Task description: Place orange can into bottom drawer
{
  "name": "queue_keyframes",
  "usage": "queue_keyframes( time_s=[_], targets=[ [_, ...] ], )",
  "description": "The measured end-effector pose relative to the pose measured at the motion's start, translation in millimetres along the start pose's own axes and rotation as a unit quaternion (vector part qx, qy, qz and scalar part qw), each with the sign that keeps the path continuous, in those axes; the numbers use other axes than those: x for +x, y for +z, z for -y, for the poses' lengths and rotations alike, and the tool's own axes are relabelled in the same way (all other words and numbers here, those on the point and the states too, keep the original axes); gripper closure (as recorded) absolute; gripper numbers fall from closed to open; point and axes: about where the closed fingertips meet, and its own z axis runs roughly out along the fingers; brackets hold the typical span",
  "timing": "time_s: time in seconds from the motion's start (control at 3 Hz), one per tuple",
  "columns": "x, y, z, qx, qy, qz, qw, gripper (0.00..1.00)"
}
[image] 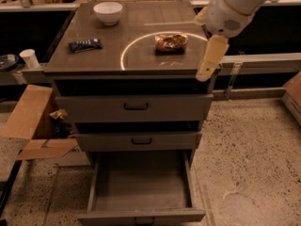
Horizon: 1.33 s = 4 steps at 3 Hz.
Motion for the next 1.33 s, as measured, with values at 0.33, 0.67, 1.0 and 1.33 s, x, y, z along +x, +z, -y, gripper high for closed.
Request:
queue_keyframes(
  time_s=[0.33, 0.67, 1.0, 1.33],
  targets=[
    [9, 33, 47, 0.021, 0.025, 0.050, 0.9982, 0.00],
    [17, 68, 87, 0.036, 0.063, 0.096, 0.9927, 0.00],
    [11, 101, 130, 0.054, 0.081, 0.118, 0.9883, 0.00],
    [7, 116, 153, 0.071, 0.090, 0.126, 0.9854, 0.00]
  ],
)
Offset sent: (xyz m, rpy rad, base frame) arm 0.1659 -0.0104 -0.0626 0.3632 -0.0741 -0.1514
